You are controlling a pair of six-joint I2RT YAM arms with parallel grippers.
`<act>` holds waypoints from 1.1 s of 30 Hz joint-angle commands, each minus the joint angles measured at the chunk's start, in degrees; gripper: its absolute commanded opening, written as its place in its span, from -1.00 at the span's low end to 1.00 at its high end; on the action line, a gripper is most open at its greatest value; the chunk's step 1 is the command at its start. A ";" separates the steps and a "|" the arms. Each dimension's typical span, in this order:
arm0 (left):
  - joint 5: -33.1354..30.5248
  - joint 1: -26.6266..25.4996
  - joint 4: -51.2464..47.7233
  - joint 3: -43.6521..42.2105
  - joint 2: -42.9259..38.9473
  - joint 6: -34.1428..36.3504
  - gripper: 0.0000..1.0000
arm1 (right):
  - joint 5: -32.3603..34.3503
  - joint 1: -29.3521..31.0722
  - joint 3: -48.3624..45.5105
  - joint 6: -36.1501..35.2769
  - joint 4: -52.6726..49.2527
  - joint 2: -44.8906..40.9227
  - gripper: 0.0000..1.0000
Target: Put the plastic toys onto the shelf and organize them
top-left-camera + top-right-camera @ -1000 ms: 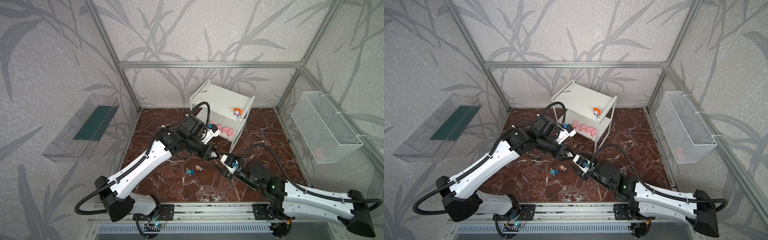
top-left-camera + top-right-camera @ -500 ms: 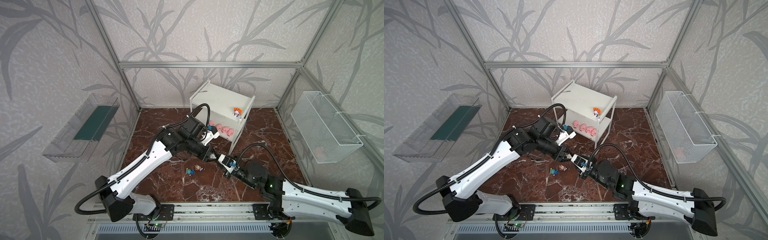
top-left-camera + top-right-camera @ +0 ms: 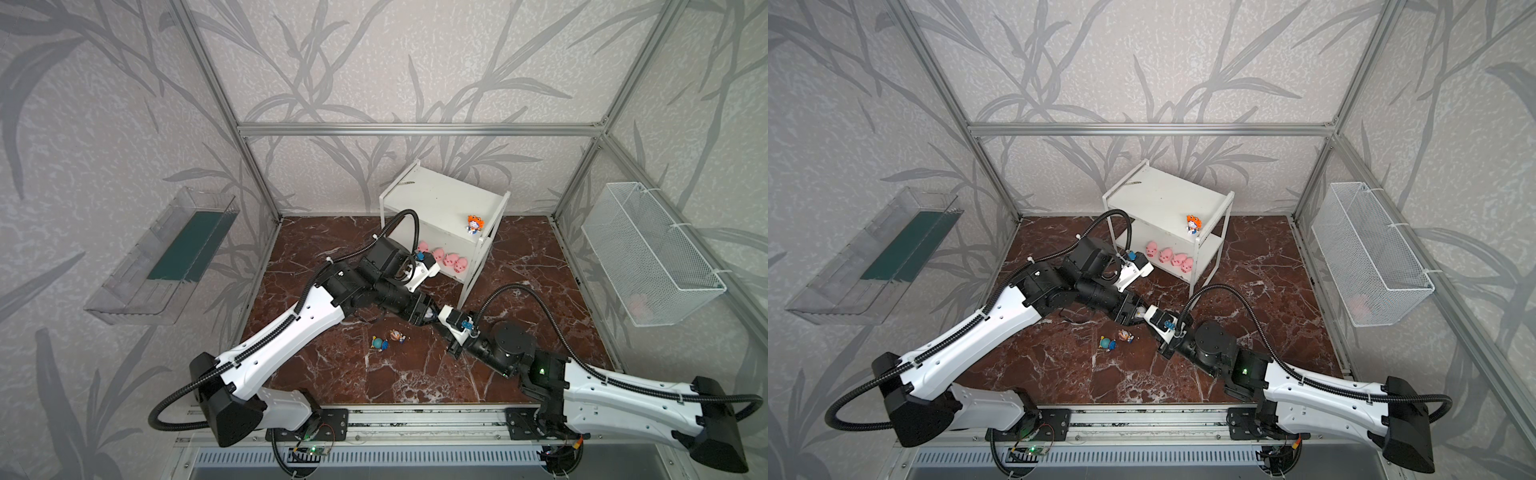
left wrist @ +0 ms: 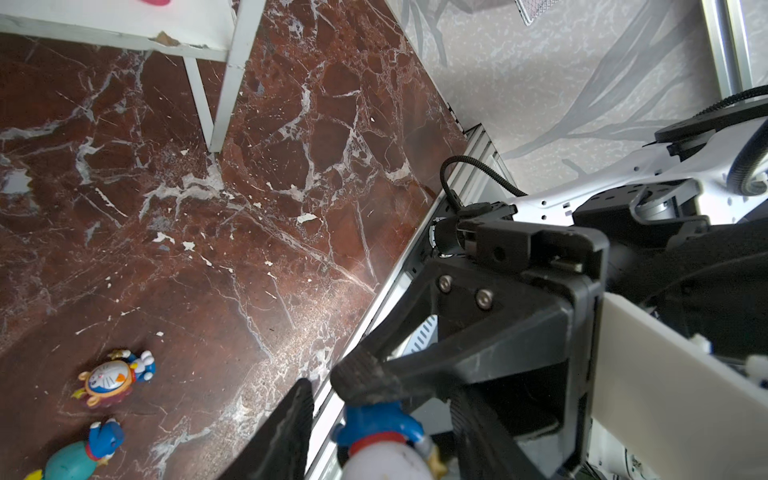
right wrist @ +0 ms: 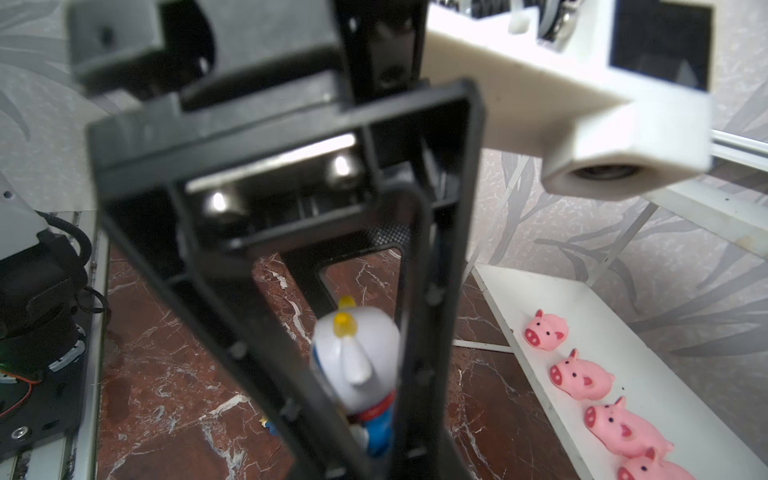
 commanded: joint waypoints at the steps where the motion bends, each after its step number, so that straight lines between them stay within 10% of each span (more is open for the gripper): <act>1: -4.99 -0.90 7.82 -2.32 -3.50 -1.70 0.12 | 0.96 -1.16 3.35 6.08 -0.92 0.75 -0.77; 33: -18.45 -4.10 30.37 -18.01 -13.43 -6.38 0.24 | 5.24 -2.88 6.51 23.14 -6.21 1.82 -0.79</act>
